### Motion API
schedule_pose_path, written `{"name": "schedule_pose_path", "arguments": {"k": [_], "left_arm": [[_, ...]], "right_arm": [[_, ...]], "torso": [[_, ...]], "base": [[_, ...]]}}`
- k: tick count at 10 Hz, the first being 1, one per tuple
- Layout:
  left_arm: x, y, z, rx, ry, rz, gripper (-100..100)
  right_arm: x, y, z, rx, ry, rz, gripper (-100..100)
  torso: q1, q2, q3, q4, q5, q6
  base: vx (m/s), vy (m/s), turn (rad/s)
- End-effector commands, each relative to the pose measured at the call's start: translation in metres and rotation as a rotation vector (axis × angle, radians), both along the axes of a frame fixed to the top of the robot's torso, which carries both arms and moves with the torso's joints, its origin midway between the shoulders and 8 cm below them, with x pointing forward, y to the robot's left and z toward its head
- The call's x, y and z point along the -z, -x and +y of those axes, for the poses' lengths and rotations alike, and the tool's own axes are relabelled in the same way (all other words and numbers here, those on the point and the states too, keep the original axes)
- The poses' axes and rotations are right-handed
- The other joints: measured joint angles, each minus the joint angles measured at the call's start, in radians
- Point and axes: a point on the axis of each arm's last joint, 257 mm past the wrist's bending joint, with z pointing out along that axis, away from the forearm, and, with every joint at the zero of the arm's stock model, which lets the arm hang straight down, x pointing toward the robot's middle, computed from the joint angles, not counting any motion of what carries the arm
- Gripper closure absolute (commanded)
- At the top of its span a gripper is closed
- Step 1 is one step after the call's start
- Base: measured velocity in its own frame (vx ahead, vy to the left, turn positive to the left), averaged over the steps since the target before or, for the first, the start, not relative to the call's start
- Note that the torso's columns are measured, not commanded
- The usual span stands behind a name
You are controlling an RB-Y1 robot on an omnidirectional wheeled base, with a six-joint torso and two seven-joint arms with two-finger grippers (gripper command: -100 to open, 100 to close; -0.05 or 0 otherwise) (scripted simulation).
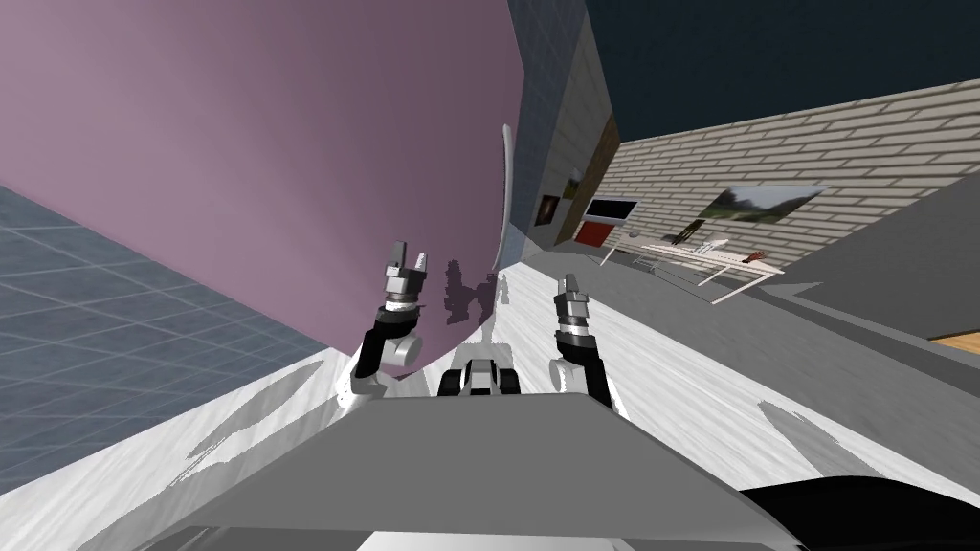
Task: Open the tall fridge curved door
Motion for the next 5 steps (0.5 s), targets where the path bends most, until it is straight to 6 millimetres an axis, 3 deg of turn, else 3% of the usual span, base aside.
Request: {"name": "schedule_pose_path", "arguments": {"k": [1,5], "left_arm": [[0.0,-0.017,-0.012,0.036,-0.018,0.028,-100],[0.005,-0.052,-0.038,0.099,-0.056,0.09,-100]], "right_arm": [[0.0,0.0,0.0,0.0,0.0,0.0,0],[0.0,0.0,0.0,0.0,0.0,0.0,0]], "torso": [[0.0,0.0,0.0,0.0,0.0,0.0],[0.0,0.0,0.0,0.0,0.0,-0.001]], "base": [[0.023,0.015,-0.039],[0.027,0.015,-0.098]]}}
